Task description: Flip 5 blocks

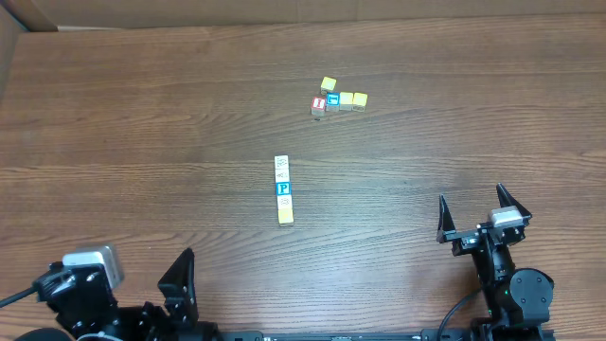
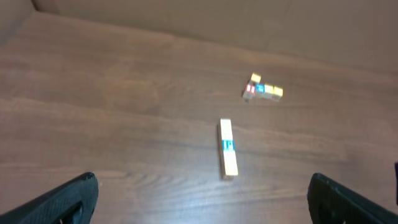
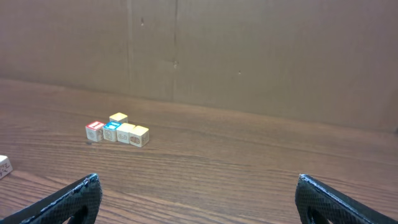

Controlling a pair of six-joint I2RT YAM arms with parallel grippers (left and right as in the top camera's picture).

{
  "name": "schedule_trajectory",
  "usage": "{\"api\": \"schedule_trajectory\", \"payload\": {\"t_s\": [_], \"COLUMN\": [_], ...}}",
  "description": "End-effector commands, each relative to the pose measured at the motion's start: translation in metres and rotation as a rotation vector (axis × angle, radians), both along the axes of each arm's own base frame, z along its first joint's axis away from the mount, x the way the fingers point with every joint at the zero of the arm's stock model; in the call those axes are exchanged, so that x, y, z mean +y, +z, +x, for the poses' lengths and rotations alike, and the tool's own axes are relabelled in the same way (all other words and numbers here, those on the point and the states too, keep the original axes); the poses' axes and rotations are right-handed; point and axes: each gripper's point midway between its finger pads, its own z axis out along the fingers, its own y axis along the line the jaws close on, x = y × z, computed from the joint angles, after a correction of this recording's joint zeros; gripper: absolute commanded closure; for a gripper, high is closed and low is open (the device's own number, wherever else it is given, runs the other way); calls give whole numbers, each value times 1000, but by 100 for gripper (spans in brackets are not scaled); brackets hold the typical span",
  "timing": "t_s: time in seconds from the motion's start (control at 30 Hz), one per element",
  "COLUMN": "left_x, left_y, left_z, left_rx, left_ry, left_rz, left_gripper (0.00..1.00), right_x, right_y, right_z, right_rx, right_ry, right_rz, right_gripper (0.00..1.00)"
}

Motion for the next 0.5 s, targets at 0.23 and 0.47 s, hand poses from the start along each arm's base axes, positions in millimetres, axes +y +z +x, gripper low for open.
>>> {"api": "schedule_trajectory", "payload": {"t_s": [0.23,0.47], "left_x": [-14,-18], "left_y": [-8,50], "left_z": [29,32], "left_rx": [-309,-758], "left_ry": [-74,-101], "left_rz": [-27,-34], "left_gripper": [0,0], "right_x": [1,1], "right_y": [-2,-2], "right_z": [0,0], "right_rx": [-3,-3], "right_ry": [5,5], "right_rz": [-1,-1], "right_gripper": [0,0]}}
